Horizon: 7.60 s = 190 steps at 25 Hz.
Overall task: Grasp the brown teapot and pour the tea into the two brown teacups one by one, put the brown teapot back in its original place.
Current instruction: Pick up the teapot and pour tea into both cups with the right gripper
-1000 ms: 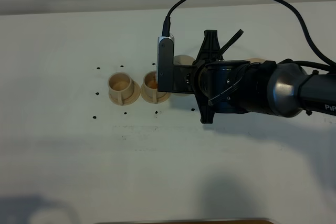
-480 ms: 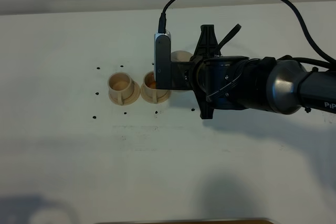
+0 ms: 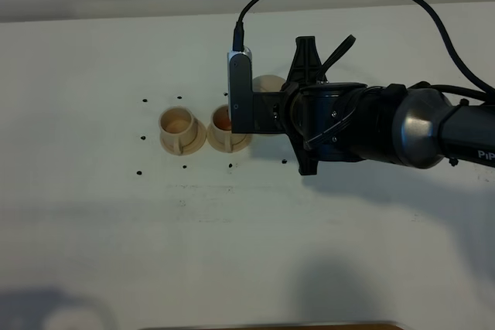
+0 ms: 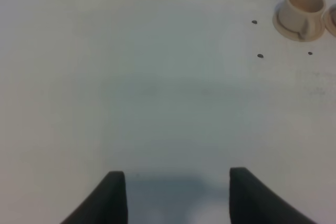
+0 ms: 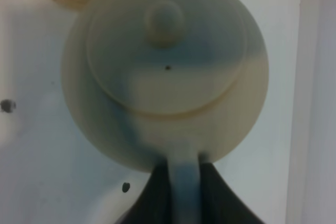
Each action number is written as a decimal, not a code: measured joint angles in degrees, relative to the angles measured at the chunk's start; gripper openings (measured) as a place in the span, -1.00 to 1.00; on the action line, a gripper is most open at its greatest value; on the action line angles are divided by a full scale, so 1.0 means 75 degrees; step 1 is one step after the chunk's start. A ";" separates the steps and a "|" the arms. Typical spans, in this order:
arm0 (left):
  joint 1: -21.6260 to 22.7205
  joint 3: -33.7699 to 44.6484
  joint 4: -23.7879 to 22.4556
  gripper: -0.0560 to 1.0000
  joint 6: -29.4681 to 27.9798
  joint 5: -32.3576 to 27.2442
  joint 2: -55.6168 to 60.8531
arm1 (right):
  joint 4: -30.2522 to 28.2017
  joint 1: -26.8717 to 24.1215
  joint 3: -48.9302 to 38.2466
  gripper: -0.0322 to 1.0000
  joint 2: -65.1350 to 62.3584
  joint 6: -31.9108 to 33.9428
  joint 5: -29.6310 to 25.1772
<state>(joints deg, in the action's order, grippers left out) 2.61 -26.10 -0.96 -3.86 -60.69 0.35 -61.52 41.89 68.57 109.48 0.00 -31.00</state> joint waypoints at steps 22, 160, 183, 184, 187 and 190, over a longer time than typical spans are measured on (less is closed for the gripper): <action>0.0000 0.0000 0.0000 0.06 0.0000 0.0000 0.0000 | 0.0000 0.0000 0.0000 -0.78 0.0000 -0.0522 -0.0155; 0.0000 0.0000 0.0000 0.06 -0.0002 0.0000 0.0000 | 0.0364 0.0677 0.0984 -0.78 -0.0196 0.0160 -0.0506; 0.0000 0.0000 -0.0006 0.06 -0.0002 0.0000 0.0000 | 0.5045 0.0266 0.0672 -0.78 -0.0826 0.1996 -0.1454; 0.0000 0.0000 -0.0006 0.06 -0.0002 0.0000 0.0000 | 0.5102 0.0205 0.0577 -0.78 -0.0826 0.1996 -0.1331; 0.0000 0.0000 -0.0006 0.06 -0.0002 0.0000 0.0000 | 0.5182 0.0119 0.0352 -0.78 -0.0826 0.2011 -0.1013; 0.0000 0.0000 -0.0006 0.06 -0.0009 0.0000 0.0000 | 0.5190 0.0119 0.0297 -0.78 -0.0719 0.2041 -0.0764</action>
<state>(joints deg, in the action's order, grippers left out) 2.61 -26.10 -1.00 -3.93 -60.69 0.35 -22.60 42.78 70.80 104.09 15.31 -36.73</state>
